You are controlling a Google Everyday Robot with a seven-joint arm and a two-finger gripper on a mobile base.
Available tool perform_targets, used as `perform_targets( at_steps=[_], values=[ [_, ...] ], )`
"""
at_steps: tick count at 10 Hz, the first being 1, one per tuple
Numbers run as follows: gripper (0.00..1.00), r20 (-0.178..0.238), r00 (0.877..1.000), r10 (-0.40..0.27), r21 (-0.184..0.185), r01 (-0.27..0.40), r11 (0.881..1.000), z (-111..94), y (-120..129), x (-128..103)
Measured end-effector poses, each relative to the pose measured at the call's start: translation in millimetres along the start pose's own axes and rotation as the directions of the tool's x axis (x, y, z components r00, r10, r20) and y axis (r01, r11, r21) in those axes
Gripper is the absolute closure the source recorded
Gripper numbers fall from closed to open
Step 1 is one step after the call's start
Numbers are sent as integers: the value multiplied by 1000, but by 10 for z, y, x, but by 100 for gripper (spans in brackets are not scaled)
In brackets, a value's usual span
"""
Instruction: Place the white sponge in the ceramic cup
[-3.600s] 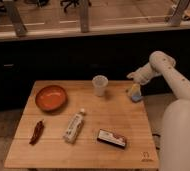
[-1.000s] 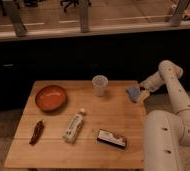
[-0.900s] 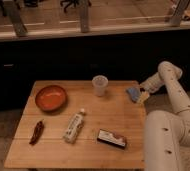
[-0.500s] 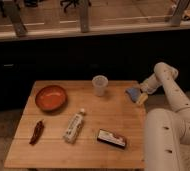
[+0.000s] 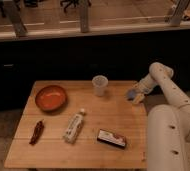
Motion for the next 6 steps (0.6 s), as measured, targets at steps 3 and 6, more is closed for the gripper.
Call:
perform_targets(
  at_steps=[3, 6],
  values=[
    [81, 2, 1000, -17, 4, 17, 1000, -4, 9, -6],
    [100, 10, 1000, -27, 7, 27, 1000, -22, 18, -10]
  ],
)
